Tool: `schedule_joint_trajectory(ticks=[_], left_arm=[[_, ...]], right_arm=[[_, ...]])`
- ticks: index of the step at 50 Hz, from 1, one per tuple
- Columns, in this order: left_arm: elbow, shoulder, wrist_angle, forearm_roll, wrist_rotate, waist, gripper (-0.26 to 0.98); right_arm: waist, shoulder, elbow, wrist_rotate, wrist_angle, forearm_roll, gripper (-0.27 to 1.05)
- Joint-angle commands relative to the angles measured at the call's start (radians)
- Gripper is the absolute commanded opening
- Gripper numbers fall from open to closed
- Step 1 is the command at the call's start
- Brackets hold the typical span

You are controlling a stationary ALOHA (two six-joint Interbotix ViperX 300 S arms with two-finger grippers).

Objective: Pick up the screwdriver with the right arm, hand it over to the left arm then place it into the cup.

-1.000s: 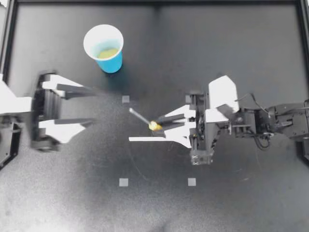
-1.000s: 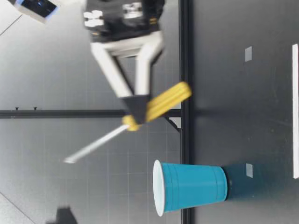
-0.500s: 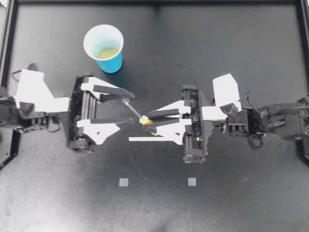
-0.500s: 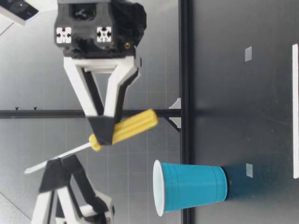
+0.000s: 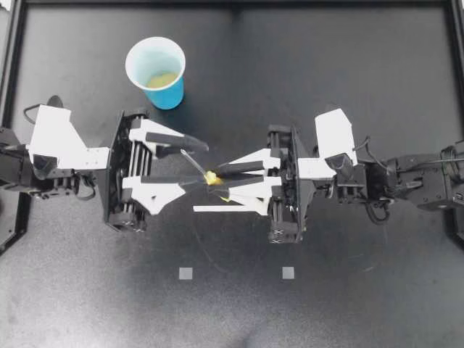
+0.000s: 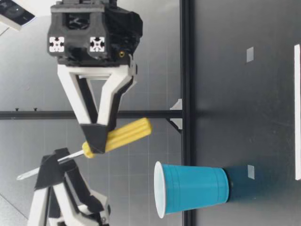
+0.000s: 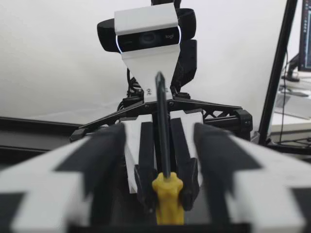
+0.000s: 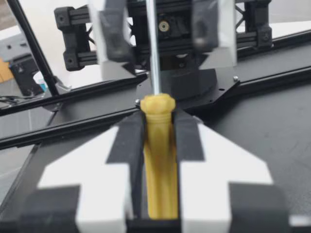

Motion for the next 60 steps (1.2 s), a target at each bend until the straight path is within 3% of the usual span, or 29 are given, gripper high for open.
schedule_joint_trajectory(ticks=[1, 10, 20, 26, 36, 43, 51, 60], left_arm=[[-0.018, -0.009, -0.008, 0.003, -0.003, 0.002, 0.33], [-0.015, -0.009, -0.006, 0.002, -0.002, 0.002, 0.12], [-0.012, -0.009, -0.006, 0.002, -0.003, 0.002, 0.11], [-0.012, -0.009, -0.006, 0.002, -0.003, 0.002, 0.11], [-0.006, -0.017, -0.006, 0.002, -0.003, 0.002, 0.11], [0.000, -0.026, -0.005, -0.003, 0.006, 0.002, 0.11], [0.029, -0.049, -0.005, -0.057, 0.051, 0.018, 0.11], [0.072, -0.107, -0.005, -0.175, 0.178, 0.086, 0.11]], right_arm=[[-0.006, -0.014, -0.020, -0.002, -0.008, 0.002, 0.05], [-0.006, -0.018, -0.020, -0.002, -0.008, 0.002, 0.05], [-0.008, -0.015, -0.018, 0.005, -0.008, 0.021, 0.10], [-0.009, -0.012, -0.020, 0.006, -0.008, 0.021, 0.27], [-0.009, -0.014, -0.020, 0.006, -0.003, 0.025, 0.66], [-0.008, -0.028, -0.012, 0.006, 0.000, 0.025, 0.70], [-0.008, -0.075, 0.023, 0.006, 0.000, 0.025, 0.70], [-0.009, -0.169, 0.095, 0.006, 0.000, 0.025, 0.70]])
